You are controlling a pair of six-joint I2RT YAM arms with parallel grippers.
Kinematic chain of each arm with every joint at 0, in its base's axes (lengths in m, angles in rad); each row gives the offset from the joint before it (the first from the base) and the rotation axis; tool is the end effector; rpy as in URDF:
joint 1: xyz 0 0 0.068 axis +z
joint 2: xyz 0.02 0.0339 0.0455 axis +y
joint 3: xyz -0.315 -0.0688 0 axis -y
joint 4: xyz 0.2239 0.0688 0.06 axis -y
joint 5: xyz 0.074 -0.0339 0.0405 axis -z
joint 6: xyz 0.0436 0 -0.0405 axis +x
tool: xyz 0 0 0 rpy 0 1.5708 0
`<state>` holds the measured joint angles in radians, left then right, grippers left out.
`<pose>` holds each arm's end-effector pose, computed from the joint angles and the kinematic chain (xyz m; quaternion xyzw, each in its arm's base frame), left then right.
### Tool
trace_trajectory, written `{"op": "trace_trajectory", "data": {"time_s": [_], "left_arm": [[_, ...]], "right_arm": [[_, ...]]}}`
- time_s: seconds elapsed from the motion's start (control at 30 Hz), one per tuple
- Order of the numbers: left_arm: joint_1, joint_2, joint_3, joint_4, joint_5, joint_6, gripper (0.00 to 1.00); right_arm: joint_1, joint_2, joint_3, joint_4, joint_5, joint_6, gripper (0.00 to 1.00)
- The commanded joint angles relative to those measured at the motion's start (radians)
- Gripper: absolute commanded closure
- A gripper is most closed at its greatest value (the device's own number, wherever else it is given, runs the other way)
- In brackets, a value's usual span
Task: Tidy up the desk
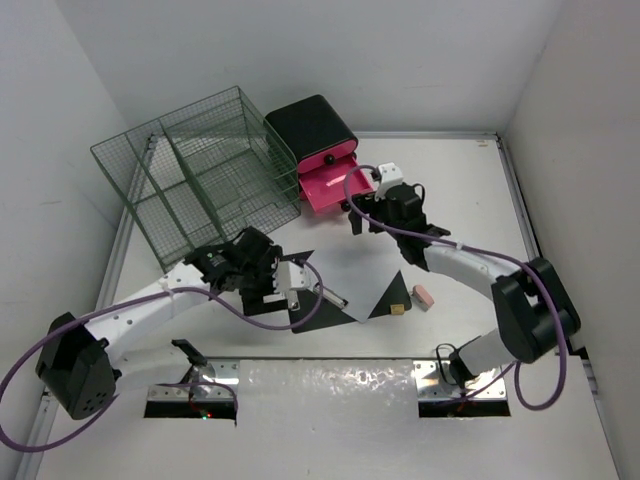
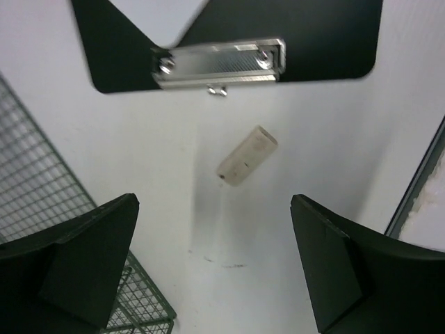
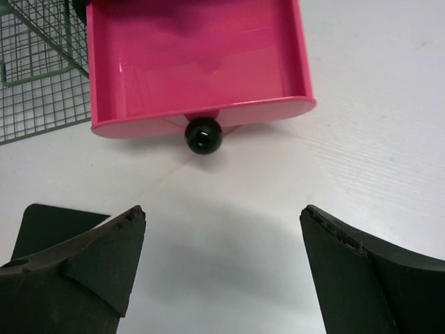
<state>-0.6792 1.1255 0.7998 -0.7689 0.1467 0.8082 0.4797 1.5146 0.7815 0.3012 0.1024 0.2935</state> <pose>0.1278 -0.1113 0.2789 0.6689 0.7016 -0.0559 0.2393 0.2819 0.1416 0.2736 -0.0507 0.8400 0.1631 0.5150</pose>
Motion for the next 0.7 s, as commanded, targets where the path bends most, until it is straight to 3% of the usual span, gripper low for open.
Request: {"op": "trace_trajectory", "data": {"time_s": [0.0, 0.03, 0.13, 0.27, 0.4, 0.57, 0.63, 0.67], "left_arm": [[0.0, -0.013, -0.06, 0.017, -0.009, 0.117, 0.11], [0.001, -0.012, -0.073, 0.04, -0.003, 0.129, 0.15], [0.027, 0.026, -0.111, 0.089, 0.016, 0.186, 0.17], [0.055, 0.143, -0.091, 0.071, 0.08, 0.218, 0.17], [0.053, 0.235, -0.152, 0.254, -0.022, 0.19, 0.17], [0.055, 0.278, -0.162, 0.249, 0.039, 0.201, 0.23], [0.053, 0.286, -0.174, 0.255, 0.027, 0.2, 0.34], [0.055, 0.29, -0.174, 0.255, 0.025, 0.197, 0.45]], "right_arm": [[-0.01, -0.089, -0.025, -0.066, 0.062, -0.027, 0.1], [-0.013, -0.106, -0.034, -0.089, 0.086, -0.024, 0.1], [-0.032, -0.169, -0.063, -0.103, 0.187, -0.017, 0.11], [-0.05, -0.226, -0.076, -0.114, 0.183, -0.042, 0.11], [-0.05, -0.244, -0.102, -0.096, 0.189, -0.062, 0.11], [-0.052, -0.246, -0.113, -0.099, 0.189, -0.076, 0.12], [-0.052, -0.246, -0.117, -0.093, 0.195, -0.08, 0.12], [-0.052, -0.246, -0.119, -0.091, 0.195, -0.085, 0.12]]}}
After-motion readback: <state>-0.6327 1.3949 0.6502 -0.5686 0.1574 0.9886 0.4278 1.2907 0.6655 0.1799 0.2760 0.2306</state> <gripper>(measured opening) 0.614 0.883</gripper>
